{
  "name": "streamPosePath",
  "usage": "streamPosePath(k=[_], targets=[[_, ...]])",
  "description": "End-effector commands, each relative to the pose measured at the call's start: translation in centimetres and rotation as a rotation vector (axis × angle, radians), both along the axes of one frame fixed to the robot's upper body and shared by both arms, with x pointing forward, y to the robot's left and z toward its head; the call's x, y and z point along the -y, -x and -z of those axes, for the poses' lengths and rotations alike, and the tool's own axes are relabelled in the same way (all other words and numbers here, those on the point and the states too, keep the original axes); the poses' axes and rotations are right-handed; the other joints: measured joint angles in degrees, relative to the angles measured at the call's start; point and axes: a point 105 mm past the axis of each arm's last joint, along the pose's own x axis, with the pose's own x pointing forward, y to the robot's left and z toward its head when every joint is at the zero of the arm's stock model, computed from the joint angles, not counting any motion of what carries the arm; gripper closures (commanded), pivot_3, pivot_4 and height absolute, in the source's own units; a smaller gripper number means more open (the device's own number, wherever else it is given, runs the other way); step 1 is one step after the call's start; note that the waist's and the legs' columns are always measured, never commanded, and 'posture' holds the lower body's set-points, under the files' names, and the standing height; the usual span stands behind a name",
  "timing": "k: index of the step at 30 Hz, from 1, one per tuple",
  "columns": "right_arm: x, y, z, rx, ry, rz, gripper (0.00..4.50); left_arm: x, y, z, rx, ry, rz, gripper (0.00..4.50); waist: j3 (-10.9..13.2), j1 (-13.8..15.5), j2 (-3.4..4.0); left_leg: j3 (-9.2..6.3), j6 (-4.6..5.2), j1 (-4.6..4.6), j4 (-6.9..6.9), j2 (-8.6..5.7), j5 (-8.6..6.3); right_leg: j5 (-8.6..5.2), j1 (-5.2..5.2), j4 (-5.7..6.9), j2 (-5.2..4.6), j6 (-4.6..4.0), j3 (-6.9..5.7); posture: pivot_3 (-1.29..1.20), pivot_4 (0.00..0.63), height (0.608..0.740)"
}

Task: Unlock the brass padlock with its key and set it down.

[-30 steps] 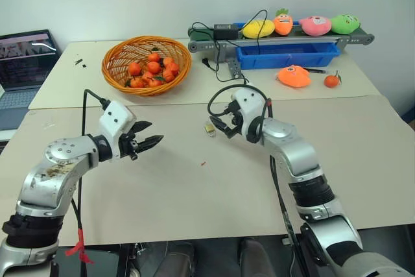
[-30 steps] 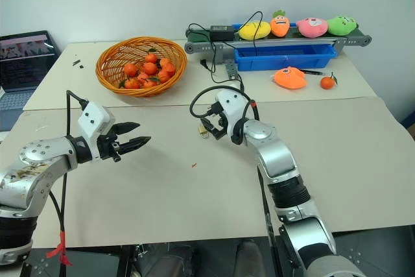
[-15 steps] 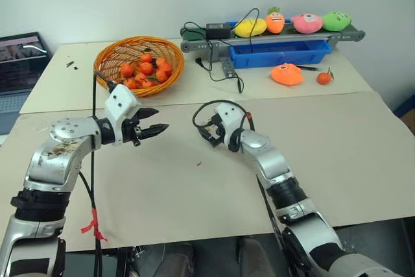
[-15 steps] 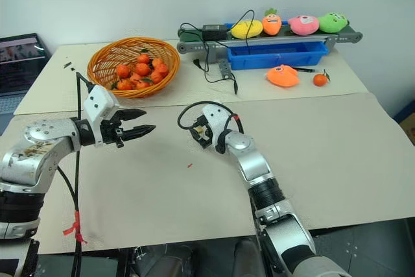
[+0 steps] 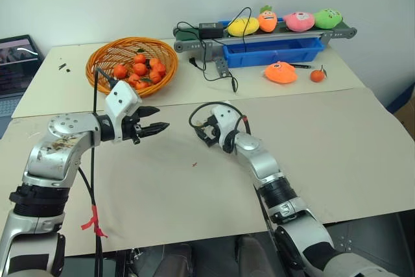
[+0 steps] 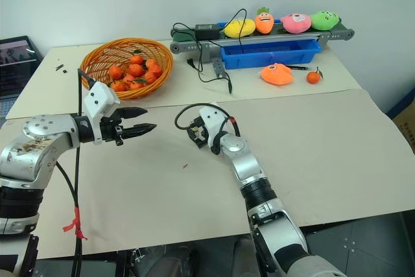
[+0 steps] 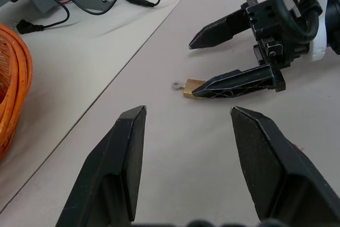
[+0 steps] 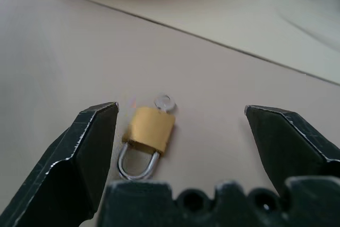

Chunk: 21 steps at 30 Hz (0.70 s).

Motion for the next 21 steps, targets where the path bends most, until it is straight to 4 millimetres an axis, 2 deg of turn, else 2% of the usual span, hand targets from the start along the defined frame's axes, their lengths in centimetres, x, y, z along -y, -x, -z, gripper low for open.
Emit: streamPosePath(k=[1,9,21], targets=[[-1.0,0.3,-2.7,0.075,-0.027,-0.037,0.04,-0.6,0.1,-1.4,0.050,-0.004,-0.018,1.81,0.0,0.0,0.00,0.02,-0.05,0.00,0.02,0.10,-0.03,0.05,-0.01,-0.01,0.12,-0.08,0.00,0.00,0.150,0.737],[-1.2,0.7,0.5,0.022,0.029,-0.057,0.04,-0.8,0.2,-1.4,0.048,-0.013,-0.021,1.81,0.0,0.0,0.01,0.05,-0.24,0.04,0.00,0.39,-0.10,0.10,-0.08,0.02,0.42,-0.15,0.00,0.00,0.150,0.737],[-2.7,0.9,2.3,-0.003,0.046,-0.096,0.04,-1.0,0.1,-1.8,0.054,-0.027,-0.019,1.81,0.0,-0.5,0.02,0.09,-0.27,0.08,0.01,0.45,-0.09,0.13,-0.07,0.02,0.48,-0.20,0.02,0.00,0.150,0.737]])
